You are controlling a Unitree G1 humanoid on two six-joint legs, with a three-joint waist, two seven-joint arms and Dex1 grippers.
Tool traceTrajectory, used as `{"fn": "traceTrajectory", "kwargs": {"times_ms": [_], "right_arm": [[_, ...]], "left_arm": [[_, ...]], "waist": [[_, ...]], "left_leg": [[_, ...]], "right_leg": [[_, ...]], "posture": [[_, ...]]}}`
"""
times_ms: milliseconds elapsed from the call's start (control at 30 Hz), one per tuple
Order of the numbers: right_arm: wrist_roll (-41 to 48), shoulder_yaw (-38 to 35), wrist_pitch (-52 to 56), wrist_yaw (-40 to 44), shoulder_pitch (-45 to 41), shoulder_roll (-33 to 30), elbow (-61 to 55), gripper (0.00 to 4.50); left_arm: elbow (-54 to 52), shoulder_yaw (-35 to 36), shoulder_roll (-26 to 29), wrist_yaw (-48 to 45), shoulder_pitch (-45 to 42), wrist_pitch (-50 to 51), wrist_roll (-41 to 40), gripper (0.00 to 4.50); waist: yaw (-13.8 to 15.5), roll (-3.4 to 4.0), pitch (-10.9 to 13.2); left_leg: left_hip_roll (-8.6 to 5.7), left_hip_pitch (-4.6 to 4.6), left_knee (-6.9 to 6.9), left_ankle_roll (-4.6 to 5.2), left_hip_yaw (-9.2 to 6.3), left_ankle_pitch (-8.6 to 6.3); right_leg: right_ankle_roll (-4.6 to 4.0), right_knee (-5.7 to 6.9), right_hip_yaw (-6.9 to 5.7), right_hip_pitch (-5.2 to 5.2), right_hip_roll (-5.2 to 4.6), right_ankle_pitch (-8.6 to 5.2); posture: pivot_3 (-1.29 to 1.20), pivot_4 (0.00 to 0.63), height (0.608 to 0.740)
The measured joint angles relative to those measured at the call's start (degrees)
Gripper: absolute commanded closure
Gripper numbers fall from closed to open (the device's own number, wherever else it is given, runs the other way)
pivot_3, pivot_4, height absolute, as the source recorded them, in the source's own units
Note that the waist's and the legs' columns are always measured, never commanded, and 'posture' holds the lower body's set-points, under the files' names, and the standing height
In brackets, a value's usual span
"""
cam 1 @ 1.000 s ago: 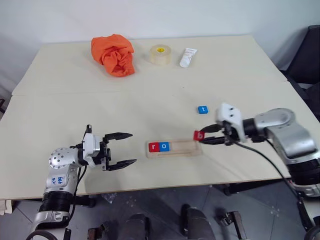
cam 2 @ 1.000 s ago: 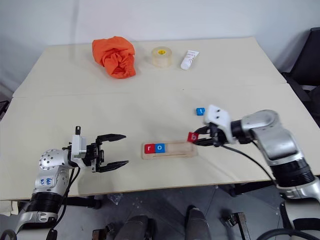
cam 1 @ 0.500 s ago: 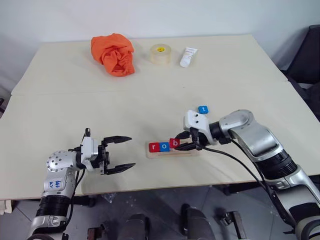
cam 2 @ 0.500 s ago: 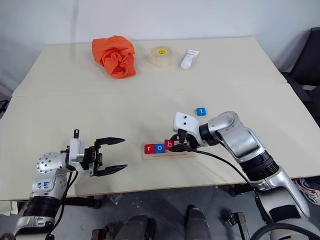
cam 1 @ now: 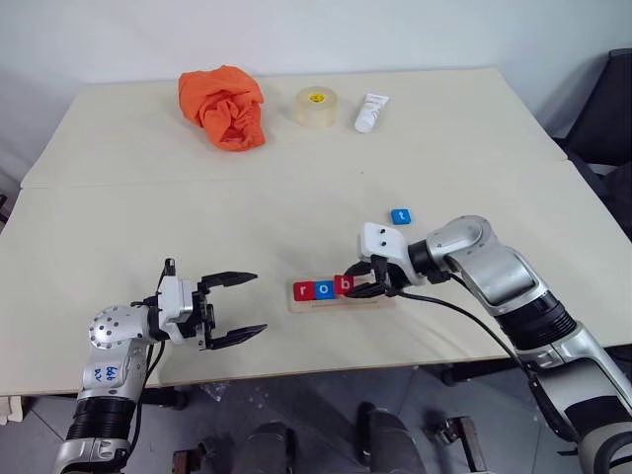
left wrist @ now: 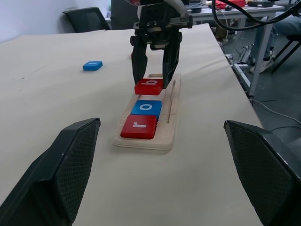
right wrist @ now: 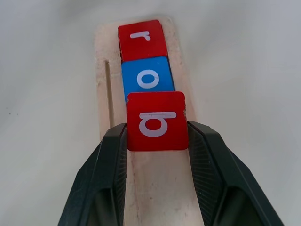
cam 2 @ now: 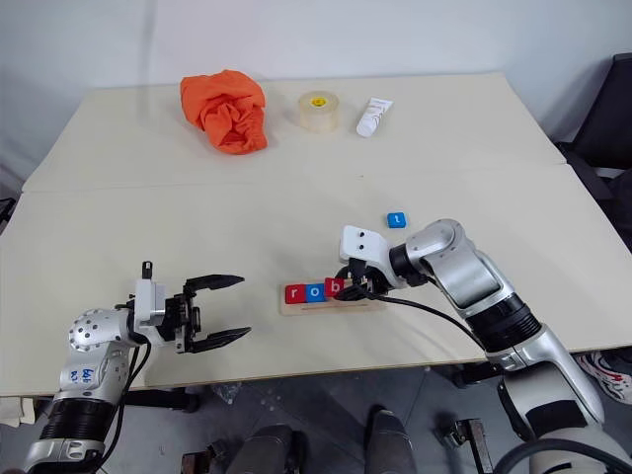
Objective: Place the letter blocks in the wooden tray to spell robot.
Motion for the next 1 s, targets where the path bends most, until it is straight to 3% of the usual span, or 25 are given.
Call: {"fn": "traceTrajectory", "kwargs": {"times_ms": [200,233,633,833,1000], "right_arm": [[-0.80,0.05,-0.10,0.45,-0.05,0.50,0.40,0.24],[-0.90,0.05,-0.12,0.50,-0.05,0.50,0.53,0.06],[-0.24,-0.96,-0.84,-0.54,-0.30,1.01,0.70,0.06],[4.24,-8.32,-0.58,-3.28,4.48,0.94,-3.92,0.06],[6.63,-17.92,2.88,-8.08,11.33,-3.71,-6.19,0.06]], "left_arm": [[0.00,0.08,0.00,0.34,-0.01,0.00,0.00,0.00],[0.00,0.11,0.00,0.40,-0.01,0.00,0.00,0.00],[0.59,0.37,0.00,0.43,-1.19,-0.01,0.02,0.00],[1.05,0.39,0.00,0.43,-1.49,-0.03,0.04,0.00],[1.46,0.55,0.02,0.45,-1.69,-0.09,0.06,0.00]], "waist": [[0.00,0.00,0.00],[0.00,0.00,0.00],[-0.01,0.00,0.00],[0.14,0.00,0.00],[0.31,-0.01,0.00]], "left_leg": [[0.00,0.00,0.00,0.00,-0.01,0.00],[0.00,0.00,0.00,0.00,-0.01,0.00],[0.00,0.00,0.00,0.00,0.00,0.00],[-0.01,-0.04,0.00,0.00,-0.04,0.00],[-0.05,-0.14,0.06,0.01,-0.08,0.00]], "right_leg": [[0.00,0.00,0.00,0.00,0.00,0.00],[0.00,0.00,0.00,0.00,0.00,0.00],[0.00,0.00,-0.01,0.00,0.00,0.00],[0.00,-0.01,-0.06,0.00,0.00,0.00],[0.00,-0.03,-0.10,0.00,-0.02,0.00]], "posture": [[0.00,0.150,0.740],[0.00,0.150,0.740],[0.00,0.150,0.740],[0.00,0.150,0.740],[0.00,0.150,0.740]]}}
